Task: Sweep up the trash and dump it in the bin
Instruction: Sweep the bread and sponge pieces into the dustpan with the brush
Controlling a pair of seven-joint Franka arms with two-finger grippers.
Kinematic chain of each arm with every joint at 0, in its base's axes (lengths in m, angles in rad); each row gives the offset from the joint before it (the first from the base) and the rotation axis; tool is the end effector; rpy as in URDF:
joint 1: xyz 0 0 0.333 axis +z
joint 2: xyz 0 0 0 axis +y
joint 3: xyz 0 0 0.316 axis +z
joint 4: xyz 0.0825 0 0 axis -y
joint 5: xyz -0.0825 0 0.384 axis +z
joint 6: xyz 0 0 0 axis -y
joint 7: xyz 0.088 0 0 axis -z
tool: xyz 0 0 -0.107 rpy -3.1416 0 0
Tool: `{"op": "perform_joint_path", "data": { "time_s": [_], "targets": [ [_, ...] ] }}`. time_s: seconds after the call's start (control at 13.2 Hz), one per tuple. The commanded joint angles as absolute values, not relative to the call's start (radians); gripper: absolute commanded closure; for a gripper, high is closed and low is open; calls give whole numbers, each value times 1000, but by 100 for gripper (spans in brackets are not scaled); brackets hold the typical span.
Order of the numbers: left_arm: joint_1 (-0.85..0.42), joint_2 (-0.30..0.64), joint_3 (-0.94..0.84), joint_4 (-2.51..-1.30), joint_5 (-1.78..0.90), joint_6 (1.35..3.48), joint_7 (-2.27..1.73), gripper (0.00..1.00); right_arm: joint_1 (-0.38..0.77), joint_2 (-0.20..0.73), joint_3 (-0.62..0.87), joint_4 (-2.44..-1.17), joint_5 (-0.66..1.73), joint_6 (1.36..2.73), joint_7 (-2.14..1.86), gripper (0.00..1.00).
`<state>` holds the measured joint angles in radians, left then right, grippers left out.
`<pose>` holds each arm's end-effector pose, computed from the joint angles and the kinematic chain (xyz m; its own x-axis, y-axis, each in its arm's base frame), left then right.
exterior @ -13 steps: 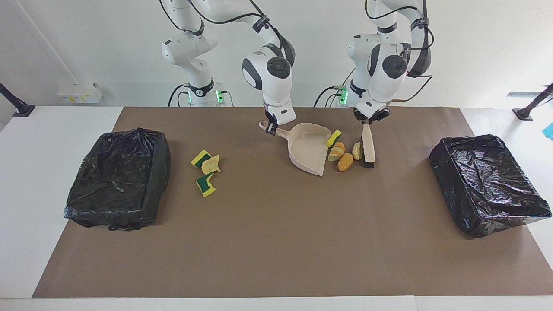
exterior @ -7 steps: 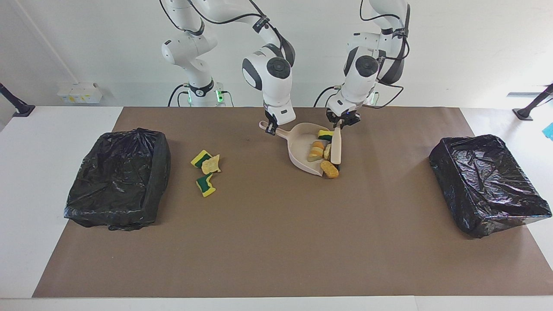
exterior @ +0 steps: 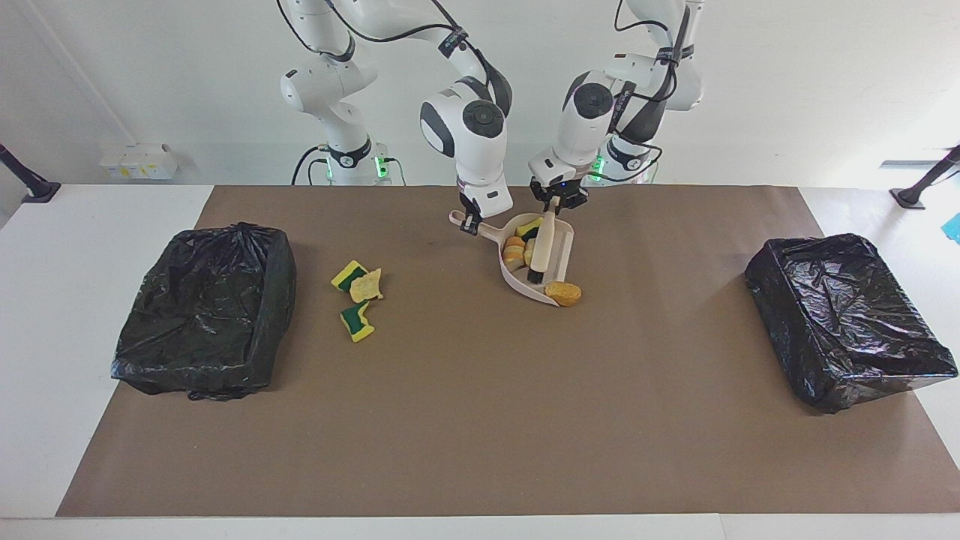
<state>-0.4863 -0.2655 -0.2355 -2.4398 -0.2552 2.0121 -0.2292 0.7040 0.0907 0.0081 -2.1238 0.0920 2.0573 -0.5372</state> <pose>0.3136 -0.2958 0.3873 0.9161 -0.3466 -0.2017 -0.3318 -0.9376 0.1041 0.4039 0.3551 0.3565 0.3541 0.9301 -0.0979 0.9196 -0.3653 -0.1447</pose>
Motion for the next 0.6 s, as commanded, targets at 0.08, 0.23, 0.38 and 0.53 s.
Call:
{"op": "perform_joint_path", "data": {
  "time_s": [0.08,0.23,0.38,0.53],
  "targets": [
    [-381,-256,-225,-2293,-203,1841,-218,100,687,95,14,-2125,91,2051,-535,100],
    [-321,-242,-225,-2281,-129,1874,-206,100,687,94,14,-2125,91,2051,-535,100],
    [-247,-187,-225,-2254,-108,1914,-134,100,687,94,14,-2125,91,2051,-535,100],
    [-195,-82,-225,-2192,-66,1960,-63,100,687,94,14,-2125,91,2051,-535,100]
  ]
}}
